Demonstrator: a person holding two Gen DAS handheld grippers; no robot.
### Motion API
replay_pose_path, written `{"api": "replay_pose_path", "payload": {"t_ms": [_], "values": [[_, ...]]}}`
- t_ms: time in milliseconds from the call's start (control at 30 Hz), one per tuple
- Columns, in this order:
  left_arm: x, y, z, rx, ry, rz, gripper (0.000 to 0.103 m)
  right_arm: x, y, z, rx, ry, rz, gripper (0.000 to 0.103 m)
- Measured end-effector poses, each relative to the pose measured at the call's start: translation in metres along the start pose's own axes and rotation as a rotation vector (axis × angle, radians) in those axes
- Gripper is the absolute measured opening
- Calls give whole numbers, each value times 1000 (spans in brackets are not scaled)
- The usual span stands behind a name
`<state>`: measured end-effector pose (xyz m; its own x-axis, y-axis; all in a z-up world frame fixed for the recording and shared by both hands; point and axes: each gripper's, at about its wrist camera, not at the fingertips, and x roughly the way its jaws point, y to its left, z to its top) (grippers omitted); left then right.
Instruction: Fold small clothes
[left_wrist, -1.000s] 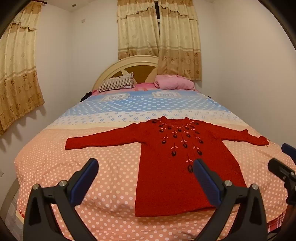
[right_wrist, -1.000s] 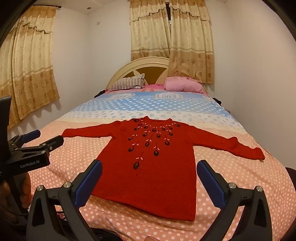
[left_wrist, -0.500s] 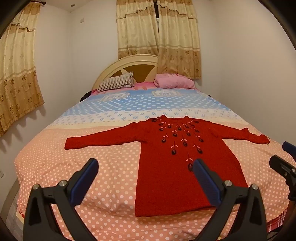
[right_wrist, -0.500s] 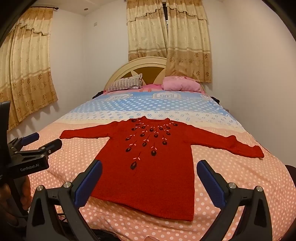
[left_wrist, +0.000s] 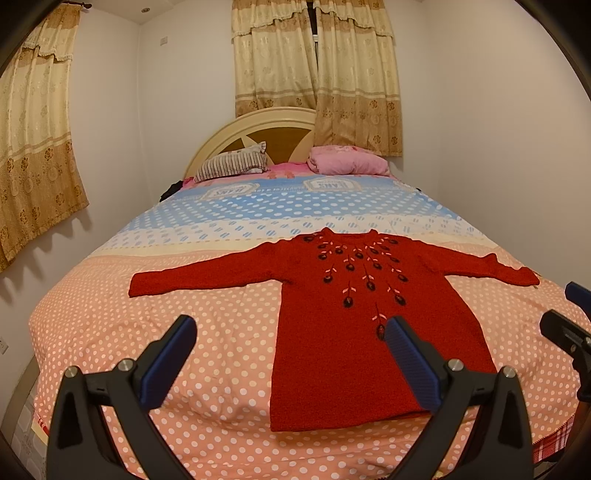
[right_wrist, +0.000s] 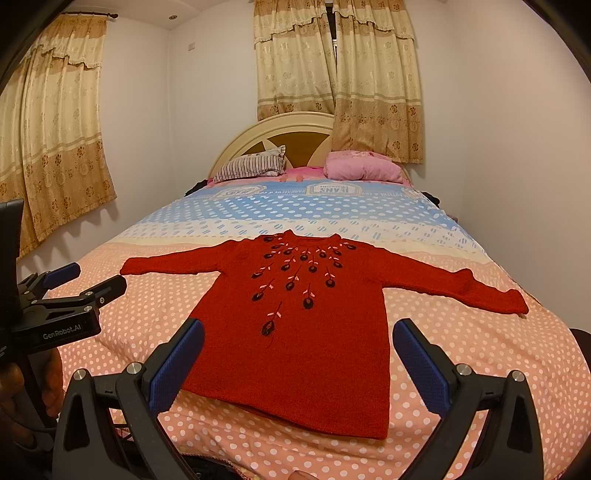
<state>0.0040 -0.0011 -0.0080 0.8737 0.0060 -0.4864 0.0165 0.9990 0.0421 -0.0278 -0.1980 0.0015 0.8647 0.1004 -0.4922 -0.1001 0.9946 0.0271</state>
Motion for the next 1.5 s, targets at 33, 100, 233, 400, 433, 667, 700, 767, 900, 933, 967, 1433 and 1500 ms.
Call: {"api": "replay_pose_path", "payload": {"t_ms": [33,100,233,400,433,667,700,767,900,933,967,1433,1500], "values": [[0,0,0,0,0,1,103,-1,-1,1,1,0,-1,102],[0,0,0,1,0,1,103,0,-1,0,2,0,0,102],[0,0,1,1,2,0,103,-1,0,0,1,1,1,102],[0,0,0,-1,1,-1,103,0,1,0,1,0,1,102],[0,0,1,0,1,-1,103,0,1,0,1,1,0,102],[0,0,1,0,2,0,103,-1,1,0,1,2,2,102],[0,0,1,0,2,0,103,0,2,-1,0,2,3,102],[0,0,1,0,2,1,103,1,2,-2,0,3,3,102],[0,0,0,-1,2,0,103,2,4,-4,-3,8,7,102],[0,0,1,-1,3,-1,103,2,4,-4,-3,8,8,102],[0,0,1,-1,3,-2,103,2,4,-5,-4,9,9,102],[2,1,-1,-1,6,2,103,2,4,-5,-4,12,11,102],[4,2,-2,-3,9,3,103,3,4,-6,-3,12,12,102]]}}
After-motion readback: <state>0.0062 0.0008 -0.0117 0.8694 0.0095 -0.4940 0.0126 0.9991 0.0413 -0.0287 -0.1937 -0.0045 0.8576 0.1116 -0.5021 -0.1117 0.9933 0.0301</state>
